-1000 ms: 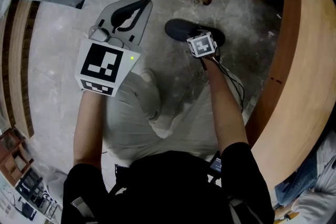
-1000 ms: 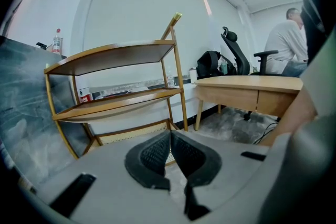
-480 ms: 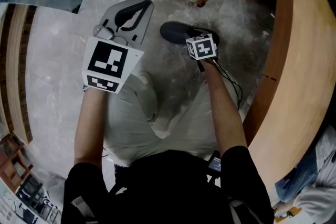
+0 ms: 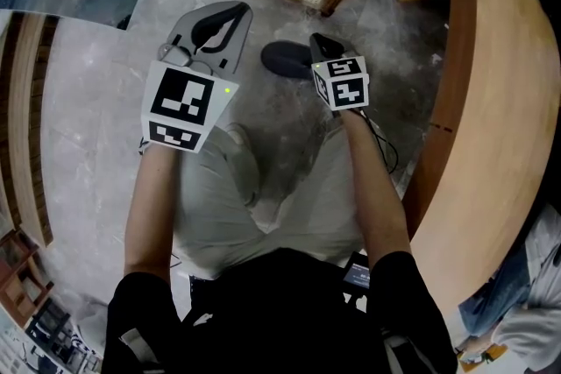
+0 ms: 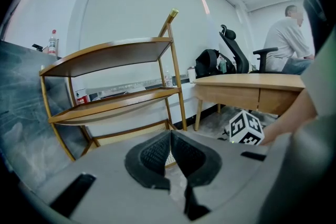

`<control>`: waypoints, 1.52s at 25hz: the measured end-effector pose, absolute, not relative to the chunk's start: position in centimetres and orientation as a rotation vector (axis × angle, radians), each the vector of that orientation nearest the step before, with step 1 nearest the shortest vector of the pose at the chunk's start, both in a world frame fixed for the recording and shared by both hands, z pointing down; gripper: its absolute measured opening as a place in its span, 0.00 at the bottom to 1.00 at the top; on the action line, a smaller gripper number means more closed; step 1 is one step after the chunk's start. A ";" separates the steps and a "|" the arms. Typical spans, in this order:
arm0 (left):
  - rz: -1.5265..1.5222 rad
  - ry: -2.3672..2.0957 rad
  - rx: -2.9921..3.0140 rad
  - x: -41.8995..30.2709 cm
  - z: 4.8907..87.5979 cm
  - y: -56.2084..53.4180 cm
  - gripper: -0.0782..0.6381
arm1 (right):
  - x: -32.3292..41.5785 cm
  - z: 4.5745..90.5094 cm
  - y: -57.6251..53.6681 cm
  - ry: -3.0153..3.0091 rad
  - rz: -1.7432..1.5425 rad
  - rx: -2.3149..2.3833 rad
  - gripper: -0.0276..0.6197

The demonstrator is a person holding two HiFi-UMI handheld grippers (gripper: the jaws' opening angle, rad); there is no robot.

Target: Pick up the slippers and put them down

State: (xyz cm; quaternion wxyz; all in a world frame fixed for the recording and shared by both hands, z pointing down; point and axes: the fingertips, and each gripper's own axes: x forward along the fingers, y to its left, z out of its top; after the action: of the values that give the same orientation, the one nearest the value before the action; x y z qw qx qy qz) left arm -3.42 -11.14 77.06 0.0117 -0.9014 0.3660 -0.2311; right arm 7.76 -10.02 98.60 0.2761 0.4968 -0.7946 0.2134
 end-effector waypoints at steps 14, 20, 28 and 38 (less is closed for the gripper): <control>-0.640 1.167 -2.812 -1.5 76.3 -11.9 0.12 | 7.6 83.5 -12.0 -2.365 0.292 1.529 0.04; -0.422 1.253 -2.919 -0.8 74.4 -12.7 0.12 | 7.9 78.1 -12.1 -2.419 0.227 1.617 0.04; -0.340 1.243 -2.963 -0.7 71.9 -12.9 0.12 | 8.5 72.6 -12.0 -2.402 0.231 1.659 0.04; -0.324 1.213 -3.038 0.3 58.7 -12.8 0.12 | 10.1 60.2 -11.1 -2.365 0.298 1.711 0.04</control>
State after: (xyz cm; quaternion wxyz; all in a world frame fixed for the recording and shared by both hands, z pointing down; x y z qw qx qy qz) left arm 0.30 -12.85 58.72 -0.0727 -0.9217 0.3681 -0.0984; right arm 10.12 -11.13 60.16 0.1037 0.5800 -0.8017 0.1009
